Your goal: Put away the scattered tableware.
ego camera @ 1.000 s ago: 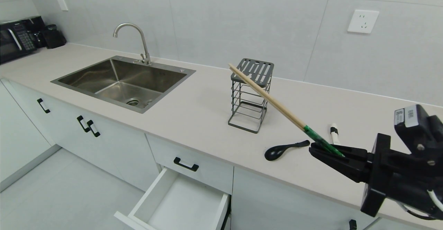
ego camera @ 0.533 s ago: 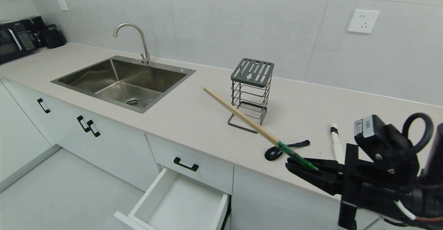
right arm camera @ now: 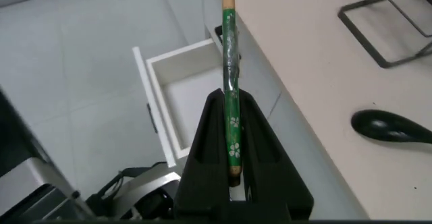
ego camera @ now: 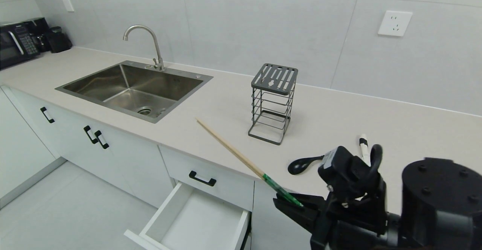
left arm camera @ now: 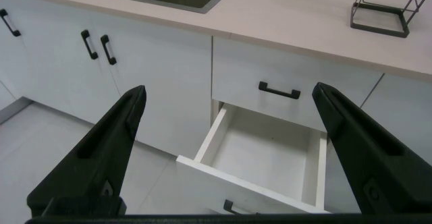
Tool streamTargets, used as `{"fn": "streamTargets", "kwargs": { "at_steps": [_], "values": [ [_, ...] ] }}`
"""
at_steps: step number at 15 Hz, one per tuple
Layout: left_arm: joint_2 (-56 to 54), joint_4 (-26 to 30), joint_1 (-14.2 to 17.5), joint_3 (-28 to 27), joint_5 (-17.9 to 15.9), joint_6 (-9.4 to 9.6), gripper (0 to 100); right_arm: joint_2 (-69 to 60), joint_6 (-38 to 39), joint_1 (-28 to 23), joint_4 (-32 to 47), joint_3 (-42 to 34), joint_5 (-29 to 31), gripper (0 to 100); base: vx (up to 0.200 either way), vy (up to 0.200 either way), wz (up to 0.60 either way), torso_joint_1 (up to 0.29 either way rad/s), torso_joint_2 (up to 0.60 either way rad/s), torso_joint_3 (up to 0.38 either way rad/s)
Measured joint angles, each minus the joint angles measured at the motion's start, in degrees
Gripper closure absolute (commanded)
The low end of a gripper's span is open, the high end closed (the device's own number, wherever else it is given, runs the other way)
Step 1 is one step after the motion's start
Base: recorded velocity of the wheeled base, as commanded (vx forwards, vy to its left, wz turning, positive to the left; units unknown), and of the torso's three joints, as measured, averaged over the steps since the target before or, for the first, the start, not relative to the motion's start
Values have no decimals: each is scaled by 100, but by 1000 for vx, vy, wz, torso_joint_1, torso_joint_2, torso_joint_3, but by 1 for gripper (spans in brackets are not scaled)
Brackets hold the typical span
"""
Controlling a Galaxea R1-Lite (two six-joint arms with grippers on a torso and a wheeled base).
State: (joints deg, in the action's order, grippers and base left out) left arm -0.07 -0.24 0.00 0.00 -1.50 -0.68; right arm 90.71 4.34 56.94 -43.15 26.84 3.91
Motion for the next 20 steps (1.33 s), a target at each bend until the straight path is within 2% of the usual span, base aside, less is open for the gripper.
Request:
{"fn": "streamTargets", "kwargs": {
  "at_steps": [3, 5, 6, 15, 18, 20],
  "values": [
    [0, 2, 0, 0, 0, 0, 0, 562, 4, 297, 24, 308, 1113, 100, 0, 0, 0, 0, 0, 0],
    [0, 0, 0, 0, 2, 0, 0, 979, 50, 529, -66, 518, 1601, 100, 0, 0, 600, 2, 2, 0],
    [0, 0, 0, 0, 0, 2, 0, 1108, 59, 649, -129, 612, 1631, 100, 0, 0, 600, 2, 2, -2],
    [0, 2, -2, 0, 0, 2, 0, 1406, 340, 1232, 111, 1064, 1603, 100, 0, 0, 0, 0, 0, 0],
    [0, 0, 0, 0, 2, 2, 0, 1412, 628, 1375, 1251, 1438, 1607, 100, 0, 0, 0, -60, 112, 65],
    [0, 2, 0, 0, 2, 0, 0, 1445, 636, 1412, 1415, 1670, 1609, 100, 0, 0, 0, -212, 415, 198]
  ]
}}
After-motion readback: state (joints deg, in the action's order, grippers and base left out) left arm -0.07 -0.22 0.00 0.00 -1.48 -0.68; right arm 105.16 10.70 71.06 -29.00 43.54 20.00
